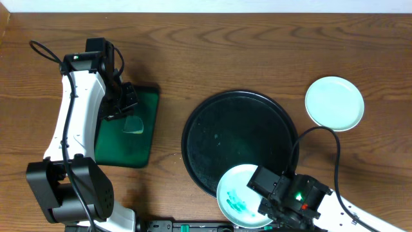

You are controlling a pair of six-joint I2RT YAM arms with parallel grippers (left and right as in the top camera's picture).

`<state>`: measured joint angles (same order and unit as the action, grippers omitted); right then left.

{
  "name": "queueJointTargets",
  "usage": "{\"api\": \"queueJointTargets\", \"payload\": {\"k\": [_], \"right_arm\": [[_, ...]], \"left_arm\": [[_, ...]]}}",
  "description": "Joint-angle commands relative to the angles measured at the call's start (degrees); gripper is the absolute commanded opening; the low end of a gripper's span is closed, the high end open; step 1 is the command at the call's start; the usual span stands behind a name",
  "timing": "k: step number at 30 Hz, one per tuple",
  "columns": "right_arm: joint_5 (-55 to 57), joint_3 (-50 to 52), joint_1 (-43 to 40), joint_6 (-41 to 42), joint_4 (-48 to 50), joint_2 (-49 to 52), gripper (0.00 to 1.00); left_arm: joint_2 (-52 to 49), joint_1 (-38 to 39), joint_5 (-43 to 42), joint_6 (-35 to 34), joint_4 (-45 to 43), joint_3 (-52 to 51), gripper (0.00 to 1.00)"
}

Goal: Clean dirty plates on tray and stack at the side
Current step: 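Grip the rim of the last green-smeared plate with the right gripper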

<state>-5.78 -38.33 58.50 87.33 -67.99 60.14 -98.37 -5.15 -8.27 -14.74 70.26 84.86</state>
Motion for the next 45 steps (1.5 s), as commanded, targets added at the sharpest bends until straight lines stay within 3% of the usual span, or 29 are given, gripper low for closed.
{"api": "queueJointTargets", "payload": {"k": [1, 9, 11, 12, 14, 15, 23, 30, 39, 45], "right_arm": [[0.3, 1.7, 1.4, 5.0, 1.9, -0.2, 0.52], [-0.7, 6.3, 1.6, 7.8, 4.9, -0.1, 0.47], [-0.4, 6.8, 1.6, 8.0, 5.2, -0.1, 0.42], [-0.2, 6.9, 1.6, 8.0, 5.4, -0.1, 0.34], [0.8, 7.0, 1.6, 8.0, 5.7, -0.1, 0.05], [1.3, 7.0, 1.6, 8.0, 5.7, -0.1, 0.01], [7.0, 6.9, 1.6, 7.7, 5.7, -0.2, 0.01], [16.4, 6.9, -0.8, 0.9, 11.5, -0.1, 0.01], [13.2, 6.9, -21.1, -17.2, 24.5, 1.4, 0.01], [10.7, 6.9, -31.8, -30.3, 32.2, 9.2, 0.01]], "left_arm": [[-0.6, -0.1, -0.3, 0.8, 0.2, -0.3, 0.07], [-0.6, -0.1, -0.3, 0.8, 0.2, -0.3, 0.07], [-0.6, -0.1, -0.3, 0.8, 0.2, -0.3, 0.07], [-0.6, -0.1, -0.3, 0.8, 0.2, -0.3, 0.07], [-0.6, -0.1, -0.3, 0.8, 0.2, -0.3, 0.07], [-0.6, -0.1, -0.3, 0.8, 0.2, -0.3, 0.07], [-0.6, -0.1, -0.3, 0.8, 0.4, -0.3, 0.07], [-0.6, -0.1, -0.3, 1.0, 0.5, -0.3, 0.07], [-0.6, 0.3, -0.8, 1.4, 0.5, -0.3, 0.07], [-0.6, 0.5, -8.6, 4.9, 0.2, -0.3, 0.07]]}}
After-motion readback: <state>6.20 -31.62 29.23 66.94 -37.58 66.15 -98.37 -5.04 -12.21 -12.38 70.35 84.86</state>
